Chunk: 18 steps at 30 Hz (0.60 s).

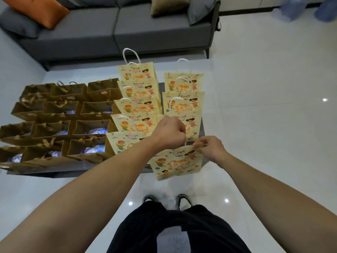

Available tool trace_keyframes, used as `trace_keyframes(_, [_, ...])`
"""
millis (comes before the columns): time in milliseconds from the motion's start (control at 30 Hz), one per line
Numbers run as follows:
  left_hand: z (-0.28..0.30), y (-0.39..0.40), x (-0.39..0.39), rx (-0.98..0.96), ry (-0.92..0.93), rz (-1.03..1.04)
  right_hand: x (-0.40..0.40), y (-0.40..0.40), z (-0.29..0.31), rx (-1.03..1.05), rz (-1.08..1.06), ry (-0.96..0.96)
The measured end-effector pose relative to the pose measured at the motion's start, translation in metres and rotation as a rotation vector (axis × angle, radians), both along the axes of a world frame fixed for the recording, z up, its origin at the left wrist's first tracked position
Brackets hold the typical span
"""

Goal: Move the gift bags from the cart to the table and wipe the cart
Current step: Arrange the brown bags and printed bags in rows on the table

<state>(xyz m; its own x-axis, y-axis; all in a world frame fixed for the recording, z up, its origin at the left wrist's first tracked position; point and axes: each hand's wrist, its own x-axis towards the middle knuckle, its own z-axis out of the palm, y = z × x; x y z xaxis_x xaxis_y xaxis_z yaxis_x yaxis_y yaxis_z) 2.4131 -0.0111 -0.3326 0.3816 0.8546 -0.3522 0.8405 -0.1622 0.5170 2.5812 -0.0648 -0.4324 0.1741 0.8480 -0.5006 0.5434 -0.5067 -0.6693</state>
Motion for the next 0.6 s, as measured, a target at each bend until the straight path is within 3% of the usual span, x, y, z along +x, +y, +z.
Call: trace_keyframes(600, [-0.011,0.093,0.021,-0.052,-0.089,-0.072,0.023,0.051,0.005,-0.056,-0.08,0.016])
